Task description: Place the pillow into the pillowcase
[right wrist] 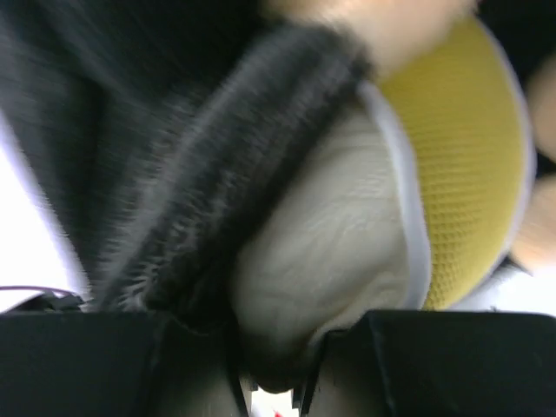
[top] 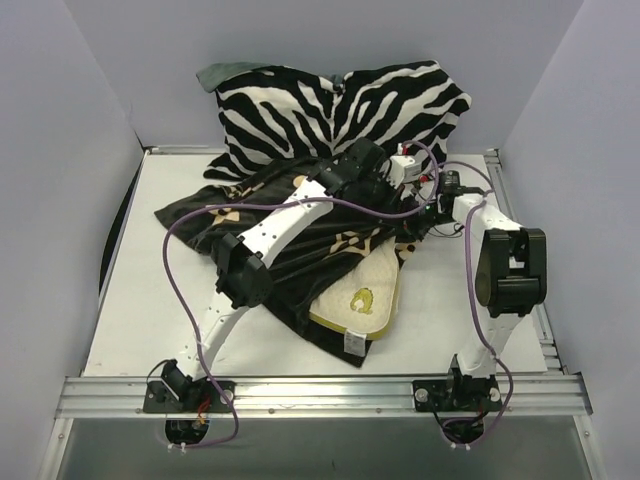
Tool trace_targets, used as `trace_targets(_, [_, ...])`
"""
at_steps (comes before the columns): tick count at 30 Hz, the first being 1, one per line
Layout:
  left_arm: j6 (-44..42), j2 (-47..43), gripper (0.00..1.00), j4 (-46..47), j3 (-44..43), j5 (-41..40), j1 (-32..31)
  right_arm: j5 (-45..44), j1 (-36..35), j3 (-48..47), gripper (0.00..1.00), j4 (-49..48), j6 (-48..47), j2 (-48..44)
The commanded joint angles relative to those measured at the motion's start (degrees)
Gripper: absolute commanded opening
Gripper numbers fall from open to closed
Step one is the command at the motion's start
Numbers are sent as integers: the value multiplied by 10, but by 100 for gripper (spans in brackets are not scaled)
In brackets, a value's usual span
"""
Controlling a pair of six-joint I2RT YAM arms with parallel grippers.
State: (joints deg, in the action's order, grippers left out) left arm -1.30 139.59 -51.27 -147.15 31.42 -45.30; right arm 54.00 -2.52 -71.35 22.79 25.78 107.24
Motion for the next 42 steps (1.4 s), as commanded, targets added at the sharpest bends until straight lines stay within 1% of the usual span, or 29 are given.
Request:
trace_targets(1, [134, -19, 0, 166, 14, 79, -9, 38, -8, -71, 0, -81, 46, 6])
trace_targets(4, [137, -65, 1, 187, 69, 43, 27, 26, 21, -80, 0, -78, 33, 11])
trace_targets(5, [126, -95, 20, 187, 104, 37, 36, 23, 23, -79, 0, -76, 30, 12])
trace_targets(6, [118, -113, 35, 187, 129, 14, 43, 11, 47, -79, 0, -72, 10, 13])
trace_targets(7, [105, -134, 41, 187, 152, 7, 56, -1, 66, -84, 0, -43, -8, 13])
trace_targets(8, [70, -180, 52, 184, 205, -11, 63, -14, 74, -91, 16, -16, -27, 15])
trace_targets(10, [32, -233, 66, 173, 264, -77, 78, -43, 89, -118, 43, 76, -89, 19])
trace_targets(11, [-14, -283, 71, 166, 329, -103, 84, -59, 93, -121, 64, 102, -106, 17])
trace_targets(12, [-33, -306, 73, 159, 359, -124, 93, -70, 96, -112, 69, 123, -120, 2])
trace_targets(13, [-47, -328, 74, 155, 394, -149, 105, -87, 99, -104, 73, 148, -139, -10])
trace_targets(14, [-64, -359, 73, 153, 441, -179, 141, -98, 100, -93, 82, 161, -143, -21])
trace_targets(16, [-83, -373, 73, 137, 467, -189, 179, -86, 97, -58, 90, 195, -148, -54])
trace_targets(17, [-118, -369, 73, 128, 474, -170, 211, -78, 90, -46, 91, 200, -146, -63])
trace_targets(21, [-233, -333, 73, 72, 516, -151, 236, -79, 41, 10, 91, 214, -153, -68])
trace_targets(22, [-250, -325, 70, 54, 527, -151, 235, -79, 33, 25, 91, 213, -154, -62])
trace_targets(23, [-277, -311, 66, 39, 535, -127, 234, -72, 29, 31, 89, 213, -158, -44])
trace_targets(24, [-290, -304, 52, 7, 550, -119, 232, -69, 16, 33, 88, 213, -161, -35])
trace_targets(26, [-299, -291, 39, -23, 568, -77, 220, -65, 23, 30, 79, 212, -168, -3])
trace_targets(28, [-297, -301, 22, -63, 601, -47, 176, -63, 36, 7, 69, 212, -168, 16])
trace_targets(31, [-261, -338, 8, -67, 640, 32, 102, -73, 50, -83, 61, 212, -163, 48])
trace_targets(32, [-245, -345, 8, -64, 641, 49, 88, -76, 50, -138, 60, 213, -161, 66])
trace_targets(35, [-183, -364, 8, -44, 628, 87, 52, -79, 40, -213, 60, 217, -158, 100])
trace_targets(36, [-170, -368, 14, -37, 621, 87, 51, -80, 35, -230, 61, 217, -168, 100])
trace_targets(37, [-147, -378, 22, -24, 614, 67, 63, -78, 29, -232, 68, 219, -174, 101])
trace_targets(38, [-142, -384, 38, -21, 598, 59, 76, -75, 29, -229, 72, 223, -179, 91])
trace_targets(39, [-136, -390, 45, -20, 589, 54, 92, -74, 29, -210, 75, 225, -184, 84])
trace_targets(40, [-128, -403, 49, -19, 580, 44, 140, -74, 34, -198, 83, 227, -194, 74])
trace_targets(41, [-123, -411, 57, -20, 562, 42, 165, -76, 39, -187, 86, 231, -202, 47])
trace_targets(42, [-133, -417, 60, -35, 553, 40, 196, -79, 47, -165, 89, 234, -209, 33])
